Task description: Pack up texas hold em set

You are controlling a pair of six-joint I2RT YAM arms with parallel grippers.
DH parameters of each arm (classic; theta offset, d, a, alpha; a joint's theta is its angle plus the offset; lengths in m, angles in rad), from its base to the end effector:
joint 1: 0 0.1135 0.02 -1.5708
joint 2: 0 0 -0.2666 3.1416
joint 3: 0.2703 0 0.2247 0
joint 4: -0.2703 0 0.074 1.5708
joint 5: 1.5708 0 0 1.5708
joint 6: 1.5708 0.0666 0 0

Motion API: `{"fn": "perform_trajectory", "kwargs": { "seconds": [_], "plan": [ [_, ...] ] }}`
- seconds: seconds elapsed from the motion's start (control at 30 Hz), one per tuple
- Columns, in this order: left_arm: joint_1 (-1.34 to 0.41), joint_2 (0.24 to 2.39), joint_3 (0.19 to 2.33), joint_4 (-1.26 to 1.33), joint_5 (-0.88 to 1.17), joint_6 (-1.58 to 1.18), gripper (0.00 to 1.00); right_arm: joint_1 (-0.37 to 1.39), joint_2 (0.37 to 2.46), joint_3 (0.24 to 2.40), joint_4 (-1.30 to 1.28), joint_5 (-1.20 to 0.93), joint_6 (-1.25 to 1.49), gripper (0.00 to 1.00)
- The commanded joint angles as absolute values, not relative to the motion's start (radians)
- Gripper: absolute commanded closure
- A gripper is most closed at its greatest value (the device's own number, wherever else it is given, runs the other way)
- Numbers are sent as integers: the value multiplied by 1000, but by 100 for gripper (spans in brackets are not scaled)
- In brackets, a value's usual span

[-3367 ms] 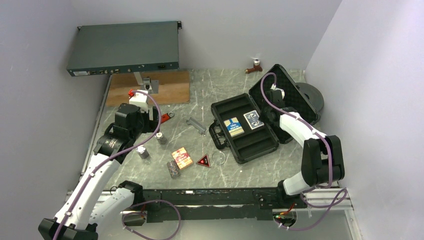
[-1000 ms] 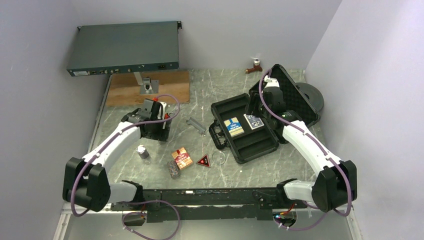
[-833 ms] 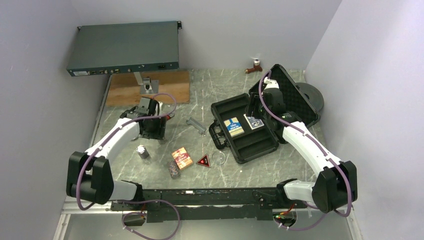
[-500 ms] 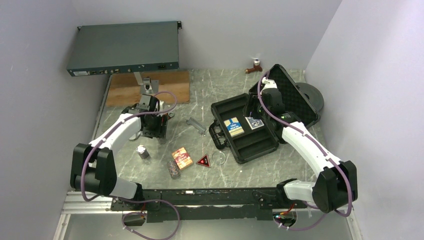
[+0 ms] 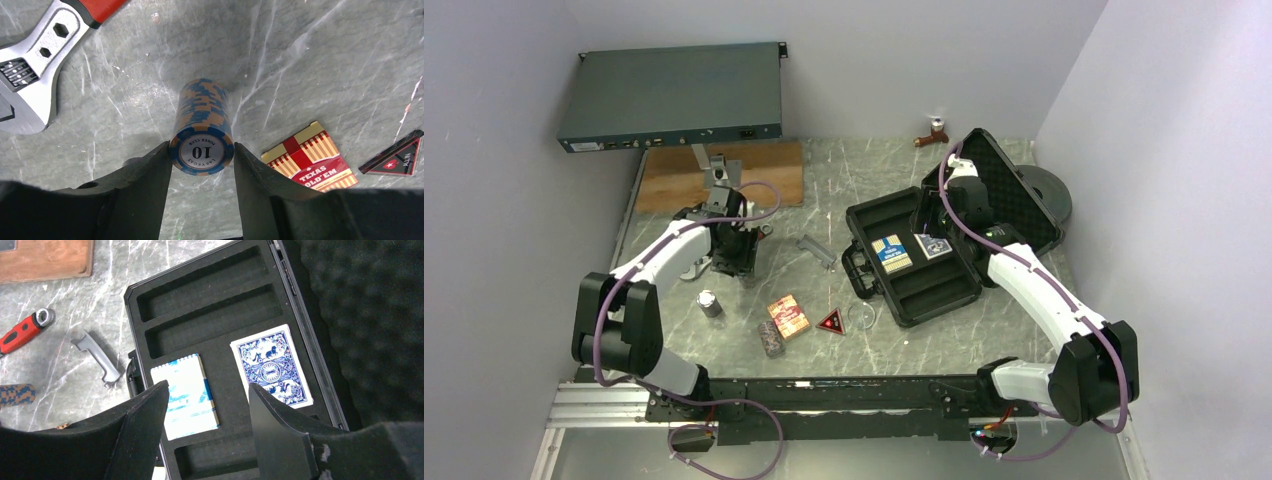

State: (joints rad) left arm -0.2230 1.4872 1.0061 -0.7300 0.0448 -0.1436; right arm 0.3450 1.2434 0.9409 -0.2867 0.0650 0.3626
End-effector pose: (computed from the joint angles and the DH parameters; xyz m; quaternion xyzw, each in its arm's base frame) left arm 0.2597 -0.0619 0.2006 0.0431 0.9827 -0.0543 0.1718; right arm 0.2608 0.0891 0.2807 0.0231 0.8813 0.1363 0.4518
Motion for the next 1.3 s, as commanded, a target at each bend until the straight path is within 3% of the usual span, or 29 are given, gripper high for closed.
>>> {"fn": "perform_trajectory", "kwargs": {
  "seconds": [0.0,0.1,0.37,0.53,0.6,0.67,0.77,1.27],
  "plan": [
    [-222,1503,1031,-751,44,-145,47,351,1240,937,-242,56,348,37],
    [-222,1501,1031,-741,64,-144,50,351,1239,937,-242,56,347,37],
    [-218,1539,1055,-745,58,-141,42,354,1241,937,-242,51,345,37],
    [-215,1552,1064,-739,62,-136,42,354,1244,936,-238,48,346,37],
    [-214,1558,1070,-739,70,-134,47,354,1247,936,-238,48,345,37],
    [-213,1566,1074,-746,65,-134,60,354,1249,934,-235,46,345,37],
    [-213,1559,1075,-752,87,-125,98,354,1251,930,-230,46,344,37],
    [-215,1356,1005,-711,249,-111,100,360,1289,894,-122,-176,326,37]
  ]
}}
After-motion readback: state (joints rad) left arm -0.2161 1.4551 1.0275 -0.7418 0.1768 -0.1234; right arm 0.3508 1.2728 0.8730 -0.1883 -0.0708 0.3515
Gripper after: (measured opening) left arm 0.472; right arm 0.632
